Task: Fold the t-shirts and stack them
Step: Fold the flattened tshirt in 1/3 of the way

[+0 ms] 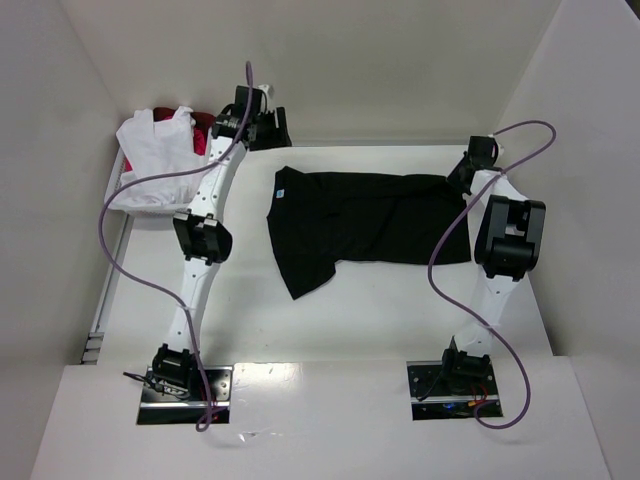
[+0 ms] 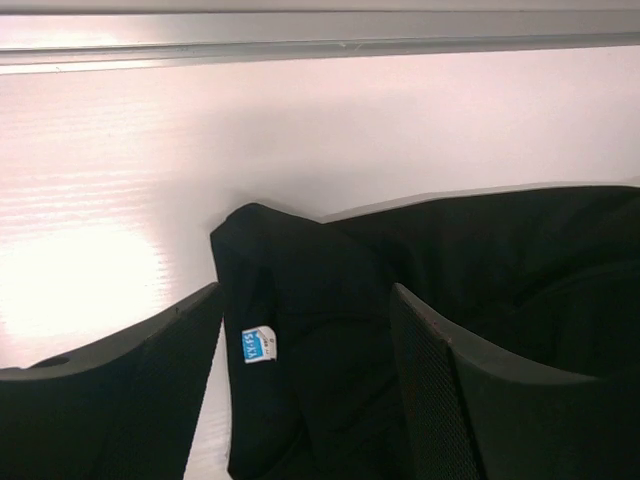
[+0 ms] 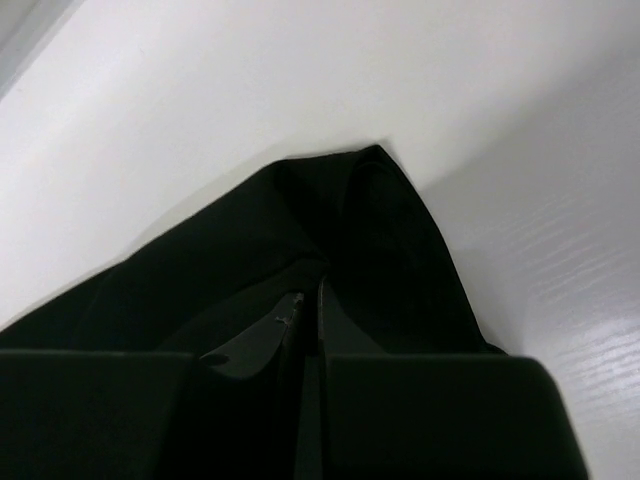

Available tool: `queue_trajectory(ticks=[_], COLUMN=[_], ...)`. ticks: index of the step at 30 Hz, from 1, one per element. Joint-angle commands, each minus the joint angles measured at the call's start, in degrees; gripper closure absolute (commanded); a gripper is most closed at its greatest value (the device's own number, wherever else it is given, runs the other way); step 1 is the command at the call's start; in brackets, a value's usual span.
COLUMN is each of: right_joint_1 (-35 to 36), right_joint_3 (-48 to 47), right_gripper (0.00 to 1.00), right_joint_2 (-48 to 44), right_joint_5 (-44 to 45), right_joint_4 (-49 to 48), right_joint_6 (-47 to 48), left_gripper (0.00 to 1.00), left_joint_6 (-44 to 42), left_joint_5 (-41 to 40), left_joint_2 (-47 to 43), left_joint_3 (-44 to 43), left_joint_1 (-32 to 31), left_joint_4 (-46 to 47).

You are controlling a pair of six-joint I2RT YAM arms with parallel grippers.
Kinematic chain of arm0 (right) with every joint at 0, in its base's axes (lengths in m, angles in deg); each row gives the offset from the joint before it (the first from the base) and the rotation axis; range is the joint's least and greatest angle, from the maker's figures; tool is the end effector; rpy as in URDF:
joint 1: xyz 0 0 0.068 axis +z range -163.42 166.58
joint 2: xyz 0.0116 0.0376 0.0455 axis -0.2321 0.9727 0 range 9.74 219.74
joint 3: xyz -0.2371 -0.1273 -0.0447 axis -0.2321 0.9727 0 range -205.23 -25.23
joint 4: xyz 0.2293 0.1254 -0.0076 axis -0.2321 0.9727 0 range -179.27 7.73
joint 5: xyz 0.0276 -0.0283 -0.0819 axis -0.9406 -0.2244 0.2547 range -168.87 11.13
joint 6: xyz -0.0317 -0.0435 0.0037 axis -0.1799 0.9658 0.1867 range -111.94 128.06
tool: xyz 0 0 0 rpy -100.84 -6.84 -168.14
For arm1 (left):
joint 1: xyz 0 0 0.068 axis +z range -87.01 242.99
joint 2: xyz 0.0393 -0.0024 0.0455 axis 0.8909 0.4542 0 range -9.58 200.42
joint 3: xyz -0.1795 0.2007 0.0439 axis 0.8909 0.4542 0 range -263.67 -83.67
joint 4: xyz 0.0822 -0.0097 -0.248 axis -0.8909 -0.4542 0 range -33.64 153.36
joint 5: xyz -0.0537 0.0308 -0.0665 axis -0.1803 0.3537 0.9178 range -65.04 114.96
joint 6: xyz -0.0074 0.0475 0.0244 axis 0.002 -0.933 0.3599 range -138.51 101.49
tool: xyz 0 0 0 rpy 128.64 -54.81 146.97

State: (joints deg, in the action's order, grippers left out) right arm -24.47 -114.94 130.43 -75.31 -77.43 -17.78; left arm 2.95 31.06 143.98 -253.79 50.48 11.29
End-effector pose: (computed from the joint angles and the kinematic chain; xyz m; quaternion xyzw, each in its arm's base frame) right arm 0.4667 -0.0935 0.1914 0.3016 0.8650 0.0233 0.4004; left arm 0.5489 -0.1255 0.2948 -0.0449 0.8870 -0.1788 0.4234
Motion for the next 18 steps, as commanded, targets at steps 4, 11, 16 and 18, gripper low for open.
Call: queue_trajectory(ticks=[4,11,16,18], right_joint_1=[-0.6,-0.6,-0.6,-0.6], right_joint_3=[1.2,0.6,-0.5,-1.7], right_gripper=[0.9,0.29,0.02,0.0], right_joint_2=[-2.4,-0.6,-2.0,-2.0], right_joint_5=[1.2,3.0,5.1,5.1], right_joint_4=[3.0,7.1,5.4,4.8], right_joint_6=[0.7,1.2,0.7,0.7], left_gripper=[0.25,0.24,0.24,0.24], left_joint_6=[1.5,0.3,0.3,0.3], left_joint_5=[2.6,3.3,4.8,5.3], left_joint_2=[4.2,4.2,4.8,4.8], left_joint_3=[-4.3,-4.3,-4.3,-4.3], left_joint_1=[0.0,0.6,0.6,0.6], left_joint_4=[-2.7,-3.2,-3.2,-3.2])
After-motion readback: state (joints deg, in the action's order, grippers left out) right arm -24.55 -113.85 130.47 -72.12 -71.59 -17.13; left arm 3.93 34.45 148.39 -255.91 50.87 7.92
